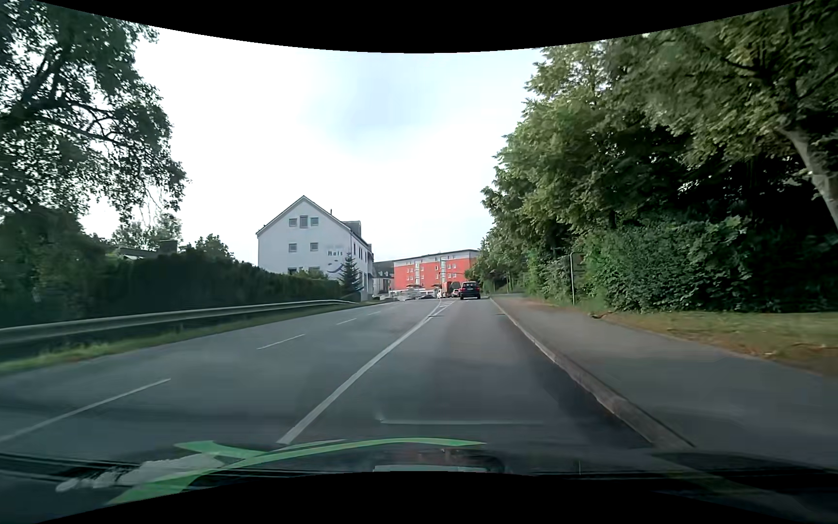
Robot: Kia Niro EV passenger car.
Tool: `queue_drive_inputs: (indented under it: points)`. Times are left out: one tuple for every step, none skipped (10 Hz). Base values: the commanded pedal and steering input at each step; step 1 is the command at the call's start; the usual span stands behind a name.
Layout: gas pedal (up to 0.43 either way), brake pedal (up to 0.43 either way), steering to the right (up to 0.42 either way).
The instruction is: Follow the waypoints while adhering to traffic rules and regulations
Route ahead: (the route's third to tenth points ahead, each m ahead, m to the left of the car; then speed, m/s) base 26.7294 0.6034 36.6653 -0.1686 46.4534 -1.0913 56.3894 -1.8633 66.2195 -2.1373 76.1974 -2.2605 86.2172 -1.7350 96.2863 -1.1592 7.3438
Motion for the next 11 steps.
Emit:
queue_drive_inputs:
  points:
    - [0.000,0.000,0.021]
    - [0.000,0.000,0.021]
    - [0.000,0.000,0.021]
    - [0.020,0.000,0.021]
    - [0.059,0.000,0.021]
    - [0.059,0.000,0.021]
    - [0.059,0.000,0.021]
    - [0.059,0.000,0.021]
    - [0.067,0.000,0.021]
    - [0.067,0.000,0.021]
    - [0.067,0.000,0.021]
